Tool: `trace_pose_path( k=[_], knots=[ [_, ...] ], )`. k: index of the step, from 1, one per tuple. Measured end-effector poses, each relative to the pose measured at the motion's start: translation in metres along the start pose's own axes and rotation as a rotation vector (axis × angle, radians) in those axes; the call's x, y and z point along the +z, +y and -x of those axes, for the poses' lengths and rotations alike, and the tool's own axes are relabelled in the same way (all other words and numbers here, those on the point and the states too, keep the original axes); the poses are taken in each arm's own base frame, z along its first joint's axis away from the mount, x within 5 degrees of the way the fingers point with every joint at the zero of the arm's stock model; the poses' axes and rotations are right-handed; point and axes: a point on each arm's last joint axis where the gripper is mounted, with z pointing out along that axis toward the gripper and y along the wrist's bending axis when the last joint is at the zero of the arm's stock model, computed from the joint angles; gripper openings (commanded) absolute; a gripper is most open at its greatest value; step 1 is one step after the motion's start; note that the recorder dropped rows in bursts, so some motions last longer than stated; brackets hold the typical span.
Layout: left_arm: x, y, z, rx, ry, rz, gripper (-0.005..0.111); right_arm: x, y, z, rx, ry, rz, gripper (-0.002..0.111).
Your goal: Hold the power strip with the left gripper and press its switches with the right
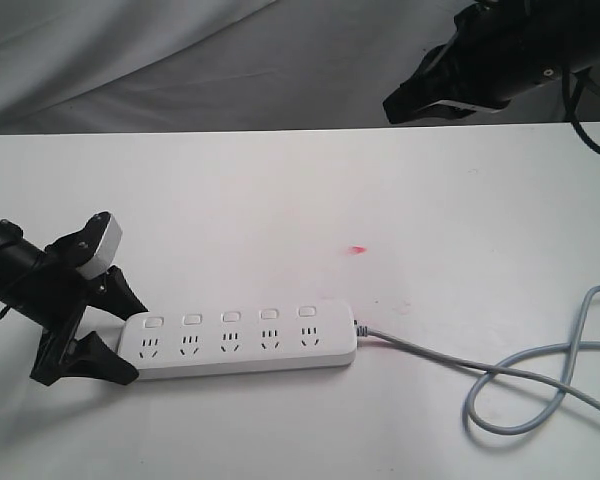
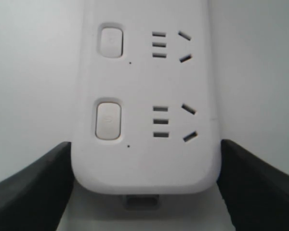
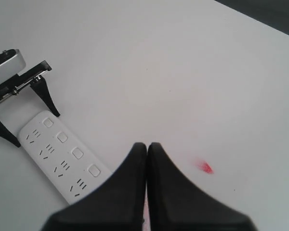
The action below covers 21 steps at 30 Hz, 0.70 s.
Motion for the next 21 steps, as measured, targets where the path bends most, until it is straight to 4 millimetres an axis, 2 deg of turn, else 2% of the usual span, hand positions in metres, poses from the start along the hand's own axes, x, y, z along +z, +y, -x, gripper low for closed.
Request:
trace_pose_path(
  k=[16,21],
  knots=[
    [0.0,0.0,0.0,0.0,0.0,0.0,0.003,0.0,0.0,0.0,0.0,0.0,0.0,0.0],
    [0.0,0.0,0.0,0.0,0.0,0.0,0.003,-0.015,0.007,0.005,-0.022,-0.035,-0.011,0.0]
  ],
)
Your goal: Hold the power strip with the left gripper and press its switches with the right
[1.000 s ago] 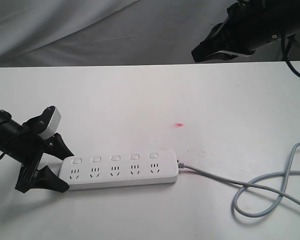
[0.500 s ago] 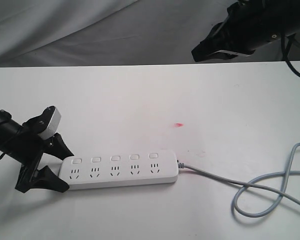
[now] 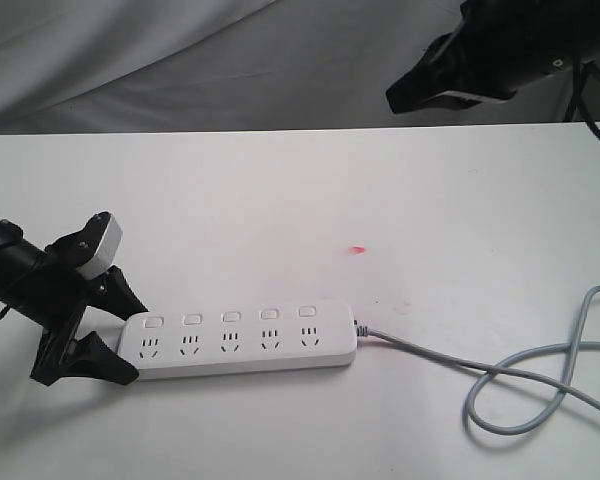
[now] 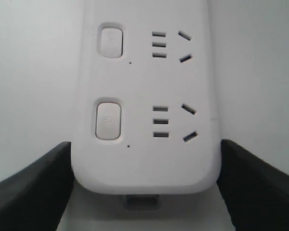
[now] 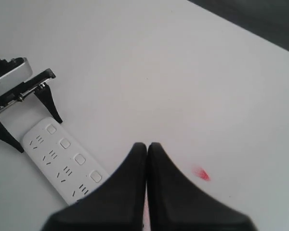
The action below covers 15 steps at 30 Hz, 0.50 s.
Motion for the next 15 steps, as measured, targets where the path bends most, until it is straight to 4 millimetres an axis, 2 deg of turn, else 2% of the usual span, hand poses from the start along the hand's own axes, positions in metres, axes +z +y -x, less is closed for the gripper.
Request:
trace_pose_path(
  k=[6,15],
  knots=[
    [0.0,0.0,0.0,0.0,0.0,0.0,0.003,-0.044,0.024,0.014,-0.067,-0.106,-0.034,0.0],
    [0.0,0.0,0.0,0.0,0.0,0.0,0.003,-0.106,0.06,0.023,-0.159,-0.25,-0.08,0.0]
  ],
)
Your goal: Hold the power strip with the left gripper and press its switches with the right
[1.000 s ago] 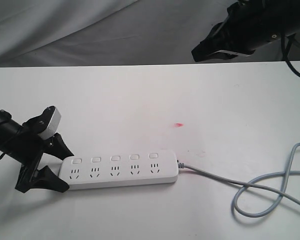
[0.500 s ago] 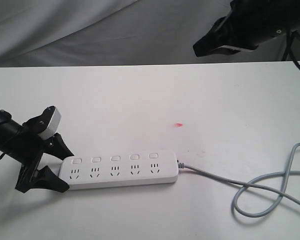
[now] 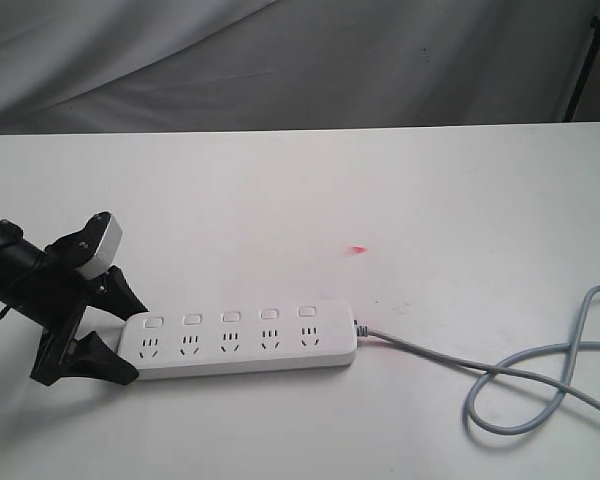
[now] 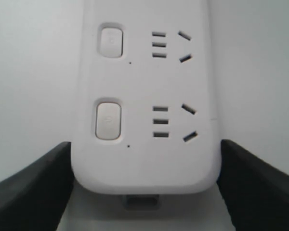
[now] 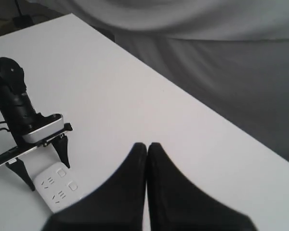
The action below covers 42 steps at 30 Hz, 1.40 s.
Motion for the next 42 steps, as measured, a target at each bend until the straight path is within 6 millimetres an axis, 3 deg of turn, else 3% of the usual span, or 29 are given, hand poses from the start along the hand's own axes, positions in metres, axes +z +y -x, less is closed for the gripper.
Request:
trace_pose_path(
  k=[10,15,19,25,37,42],
  knots=[
    [0.0,0.0,0.0,0.0,0.0,0.0,0.003,-0.071,0.038,0.019,-0.106,-0.171,-0.057,0.0],
    [0.0,0.0,0.0,0.0,0.0,0.0,0.003,-0.107,0.048,0.028,-0.188,-0.301,-0.21,0.0],
    [0.0,0.0,0.0,0.0,0.0,0.0,0.003,-0.13,0.055,0.023,-0.247,-0.317,-0.319,0.0],
    [0.0,0.0,0.0,0.0,0.0,0.0,0.003,-0.138,0.055,-0.018,-0.106,-0.349,-0.478,0.0],
    [0.0,0.0,0.0,0.0,0.0,0.0,0.003,-0.116,0.07,-0.151,-0.041,-0.385,-0.594,0.0],
    [0.0,0.0,0.0,0.0,0.0,0.0,0.003,-0.116,0.079,-0.182,-0.042,-0.408,-0.605,0.0]
  ],
)
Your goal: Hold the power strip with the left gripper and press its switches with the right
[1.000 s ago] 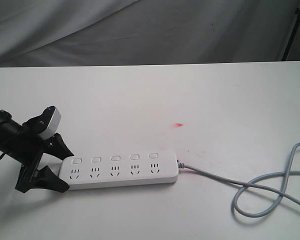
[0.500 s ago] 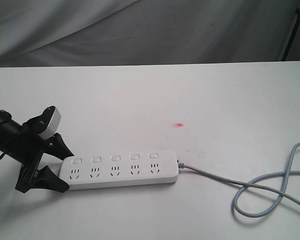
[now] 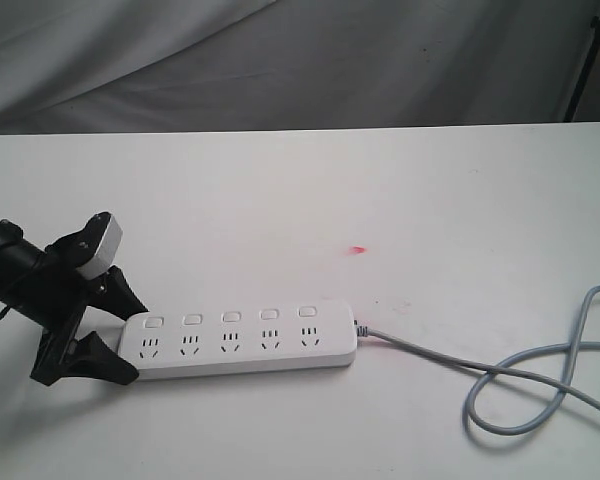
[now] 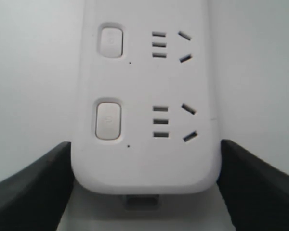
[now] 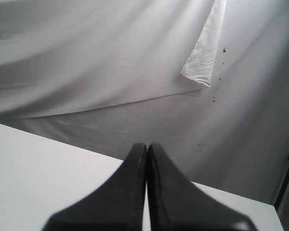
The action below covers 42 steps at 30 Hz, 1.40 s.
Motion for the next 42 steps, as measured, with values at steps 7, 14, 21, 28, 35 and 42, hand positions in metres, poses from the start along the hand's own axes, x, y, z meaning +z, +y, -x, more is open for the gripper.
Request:
trace_pose_path(
  k=[7,14,21,28,35,42],
  knots=[
    [0.0,0.0,0.0,0.0,0.0,0.0,0.003,-0.02,0.004,-0.017,0.082,-0.061,-0.013,0.0],
    [0.0,0.0,0.0,0.0,0.0,0.0,0.003,-0.025,0.011,-0.058,0.212,-0.023,-0.009,0.0],
    [0.0,0.0,0.0,0.0,0.0,0.0,0.003,-0.02,0.016,-0.098,0.11,0.154,-0.011,0.0],
    [0.0,0.0,0.0,0.0,0.0,0.0,0.003,-0.019,0.019,-0.12,0.151,0.267,-0.014,0.0],
    [0.0,0.0,0.0,0.0,0.0,0.0,0.003,-0.019,0.021,-0.128,0.166,0.291,-0.013,0.0],
    [0.0,0.0,0.0,0.0,0.0,0.0,0.003,-0.019,0.021,-0.128,0.167,0.291,-0.013,0.0]
  ],
)
